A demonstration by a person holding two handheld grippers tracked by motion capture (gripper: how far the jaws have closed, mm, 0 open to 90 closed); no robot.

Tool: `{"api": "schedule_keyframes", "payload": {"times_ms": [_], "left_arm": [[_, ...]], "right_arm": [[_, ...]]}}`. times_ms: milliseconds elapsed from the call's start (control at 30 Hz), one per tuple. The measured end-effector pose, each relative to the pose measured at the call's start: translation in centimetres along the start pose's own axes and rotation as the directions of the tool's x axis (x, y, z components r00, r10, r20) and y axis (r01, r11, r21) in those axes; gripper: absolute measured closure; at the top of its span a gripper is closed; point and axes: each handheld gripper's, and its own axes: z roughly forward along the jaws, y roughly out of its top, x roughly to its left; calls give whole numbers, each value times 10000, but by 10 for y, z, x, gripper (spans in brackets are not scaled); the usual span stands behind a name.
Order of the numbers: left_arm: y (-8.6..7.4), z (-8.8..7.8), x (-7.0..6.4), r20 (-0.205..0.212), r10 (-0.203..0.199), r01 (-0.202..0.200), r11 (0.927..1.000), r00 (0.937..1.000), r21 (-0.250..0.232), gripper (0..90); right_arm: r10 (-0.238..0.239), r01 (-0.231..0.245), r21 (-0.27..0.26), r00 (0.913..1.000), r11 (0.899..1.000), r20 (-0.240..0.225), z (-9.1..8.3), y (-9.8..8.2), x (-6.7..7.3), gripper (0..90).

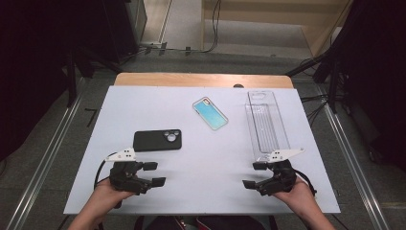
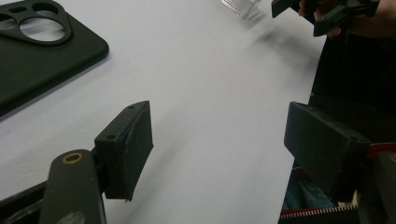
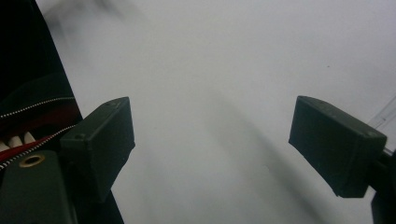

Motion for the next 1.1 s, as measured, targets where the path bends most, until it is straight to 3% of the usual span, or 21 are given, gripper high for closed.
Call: {"api": "schedule_keyframes", "payload": {"times_ms": [567,1100], "left_arm": [[-1,0,0,63,40,-40,10000,10000,51,242],[-1,-1,2,-154,-134,133,9999,9998,-79,242]], "right_arm": [[-39,40,-94,10000,9999,67,-1,-1,0,122],[-38,40,-186,9999,9998,111,0,-1,0,122]]}}
